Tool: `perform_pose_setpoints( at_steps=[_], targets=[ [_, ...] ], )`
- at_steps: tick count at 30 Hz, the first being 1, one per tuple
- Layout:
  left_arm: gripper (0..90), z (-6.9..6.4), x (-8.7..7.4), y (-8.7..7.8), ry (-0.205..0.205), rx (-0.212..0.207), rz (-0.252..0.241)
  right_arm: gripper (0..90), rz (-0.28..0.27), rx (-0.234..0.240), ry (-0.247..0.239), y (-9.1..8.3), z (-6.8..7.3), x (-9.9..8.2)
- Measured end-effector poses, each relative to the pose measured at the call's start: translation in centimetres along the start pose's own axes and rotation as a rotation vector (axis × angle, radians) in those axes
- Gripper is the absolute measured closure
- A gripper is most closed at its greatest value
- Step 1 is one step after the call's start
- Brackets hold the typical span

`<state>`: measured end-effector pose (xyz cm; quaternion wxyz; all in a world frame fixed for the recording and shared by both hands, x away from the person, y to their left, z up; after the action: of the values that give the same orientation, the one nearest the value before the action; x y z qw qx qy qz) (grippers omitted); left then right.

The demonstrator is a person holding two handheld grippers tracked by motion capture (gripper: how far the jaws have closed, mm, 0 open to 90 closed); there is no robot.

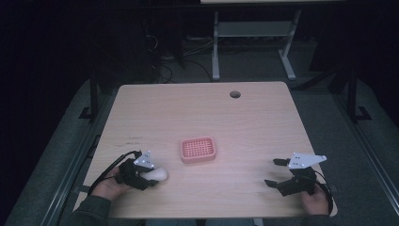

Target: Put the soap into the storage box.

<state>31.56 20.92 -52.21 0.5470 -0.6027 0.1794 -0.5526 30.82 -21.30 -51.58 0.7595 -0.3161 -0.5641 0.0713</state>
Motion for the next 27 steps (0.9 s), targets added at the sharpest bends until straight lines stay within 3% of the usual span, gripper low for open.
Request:
perform_pose_setpoints(
  at_steps=[18, 27],
  targets=[
    [49.2, -0.2, 0.1, 0.0, 0.010, -0.012, 0.034, 13.5, 0.003, 0.002, 0.001, 0.1, 0.0, 0.0],
    [49.2, 0.0, 0.7, -0.9, 0.000, -0.004, -0.010, 13.5, -0.001, 0.002, -0.001, 0.0, 0.1, 0.0]
  ],
)
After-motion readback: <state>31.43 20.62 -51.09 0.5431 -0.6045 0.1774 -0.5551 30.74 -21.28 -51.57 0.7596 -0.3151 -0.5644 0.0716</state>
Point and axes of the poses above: each handheld gripper's, and its own axes: y roughly forward along the jaws, x roughly out of its top, z roughly to its left, the point moved 9 cm from there along y, roughly forward along the jaws, and after that the axes turned 12 degrees about x, right-handed, at the moved point
